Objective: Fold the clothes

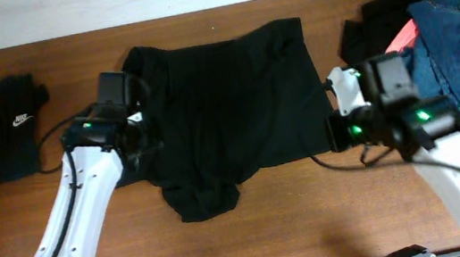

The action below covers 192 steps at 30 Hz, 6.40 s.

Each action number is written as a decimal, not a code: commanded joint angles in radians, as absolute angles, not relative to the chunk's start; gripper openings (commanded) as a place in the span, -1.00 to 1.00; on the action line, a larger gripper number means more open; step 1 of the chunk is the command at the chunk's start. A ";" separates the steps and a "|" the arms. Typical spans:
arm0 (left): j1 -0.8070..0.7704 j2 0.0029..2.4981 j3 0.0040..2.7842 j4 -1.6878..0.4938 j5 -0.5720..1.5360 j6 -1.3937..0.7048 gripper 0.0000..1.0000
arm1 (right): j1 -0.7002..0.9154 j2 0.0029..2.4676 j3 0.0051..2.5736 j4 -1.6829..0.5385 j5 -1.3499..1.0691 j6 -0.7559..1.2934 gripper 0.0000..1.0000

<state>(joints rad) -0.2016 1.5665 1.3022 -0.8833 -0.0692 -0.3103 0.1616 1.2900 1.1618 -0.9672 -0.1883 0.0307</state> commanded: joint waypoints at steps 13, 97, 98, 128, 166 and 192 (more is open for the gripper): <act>-0.176 1.800 1.304 -0.720 -0.076 -0.229 -0.99 | 0.162 1.657 1.155 -0.708 -0.088 0.057 -0.92; 0.012 2.048 1.304 -0.411 -0.139 -0.001 -0.99 | -0.121 1.918 1.019 -0.753 0.002 0.094 -0.92; 0.012 2.048 1.304 -0.408 -0.139 0.001 -0.99 | -0.126 1.918 1.019 -0.755 0.004 0.094 -0.92; 0.049 2.020 1.610 -0.596 0.006 -0.016 -0.92 | -0.131 1.914 1.142 -0.790 -0.125 0.085 -0.64; -0.334 1.796 1.265 -1.042 0.214 -0.191 -1.00 | 0.027 1.915 1.406 -0.404 -0.236 0.040 -0.92; -0.351 1.626 0.956 -0.866 0.231 -0.254 -1.00 | 0.098 2.354 1.930 -0.498 -0.258 0.087 -0.92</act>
<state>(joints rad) -0.3458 1.6344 0.9688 -0.8822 0.2138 -0.2371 0.0925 2.3154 1.9076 -0.5034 -0.2638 0.0792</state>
